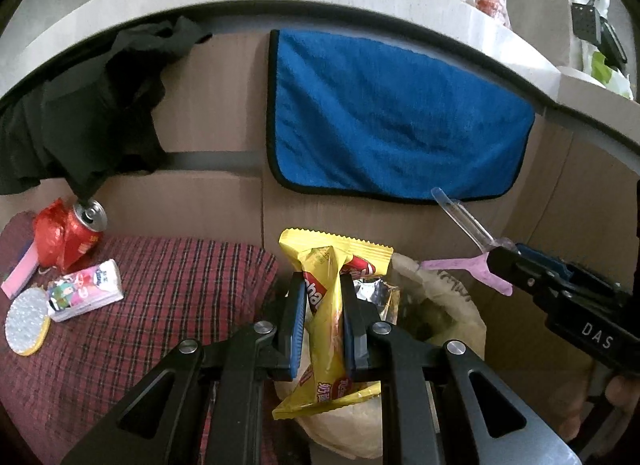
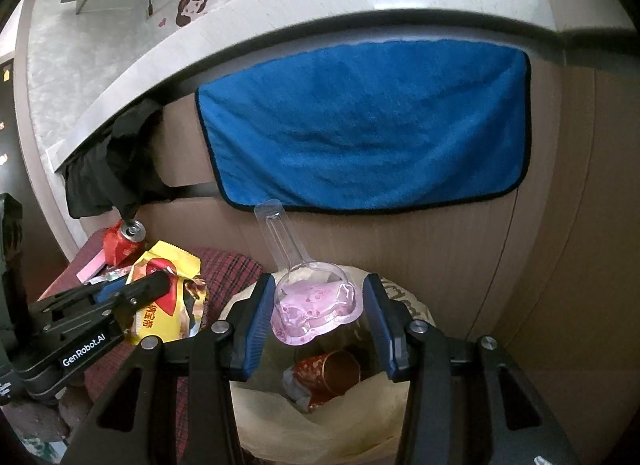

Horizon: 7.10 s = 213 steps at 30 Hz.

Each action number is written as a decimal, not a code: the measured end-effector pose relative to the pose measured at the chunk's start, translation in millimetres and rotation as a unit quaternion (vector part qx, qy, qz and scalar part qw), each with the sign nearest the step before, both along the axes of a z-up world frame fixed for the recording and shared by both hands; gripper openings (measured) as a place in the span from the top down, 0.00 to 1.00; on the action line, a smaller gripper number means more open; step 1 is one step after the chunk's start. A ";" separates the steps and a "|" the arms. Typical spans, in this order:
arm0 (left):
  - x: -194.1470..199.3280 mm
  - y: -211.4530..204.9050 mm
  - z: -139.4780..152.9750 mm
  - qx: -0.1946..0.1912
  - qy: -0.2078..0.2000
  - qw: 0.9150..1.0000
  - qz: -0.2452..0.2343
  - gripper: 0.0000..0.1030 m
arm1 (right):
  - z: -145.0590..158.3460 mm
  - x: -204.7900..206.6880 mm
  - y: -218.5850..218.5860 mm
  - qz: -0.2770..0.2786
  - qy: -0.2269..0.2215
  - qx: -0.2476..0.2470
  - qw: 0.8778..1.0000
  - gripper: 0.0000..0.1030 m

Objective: Collect trash

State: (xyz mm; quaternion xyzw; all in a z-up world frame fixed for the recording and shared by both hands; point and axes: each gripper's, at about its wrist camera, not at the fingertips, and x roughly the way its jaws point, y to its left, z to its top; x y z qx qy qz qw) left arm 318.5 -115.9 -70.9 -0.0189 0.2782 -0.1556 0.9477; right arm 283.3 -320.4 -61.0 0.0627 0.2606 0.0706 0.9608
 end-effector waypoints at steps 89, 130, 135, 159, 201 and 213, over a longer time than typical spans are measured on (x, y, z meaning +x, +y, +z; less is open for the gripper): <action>6.5 426.8 -42.5 -0.106 0.056 0.979 0.168 0.55 | -36.2 185.4 376.0 0.159 0.024 -0.041 0.986 0.54; -41.8 408.5 -19.4 -0.141 0.049 0.977 0.155 0.54 | -95.3 27.6 327.1 0.341 0.163 -0.069 0.923 0.51; -38.0 375.2 -28.2 -0.139 0.079 0.982 0.097 0.53 | -93.7 5.3 303.8 0.333 0.154 -0.060 0.928 0.51; -30.6 318.7 -74.2 -0.096 0.168 0.959 0.209 0.49 | -61.7 -8.2 247.7 0.241 0.092 0.009 0.966 0.51; -102.8 447.8 -45.0 -0.129 0.074 0.951 0.272 0.49 | -88.4 106.7 440.6 0.311 0.147 -0.154 0.926 0.76; -97.5 425.4 -40.8 -0.136 0.075 0.955 0.252 0.49 | -68.3 51.1 368.6 0.305 0.118 -0.114 0.938 0.61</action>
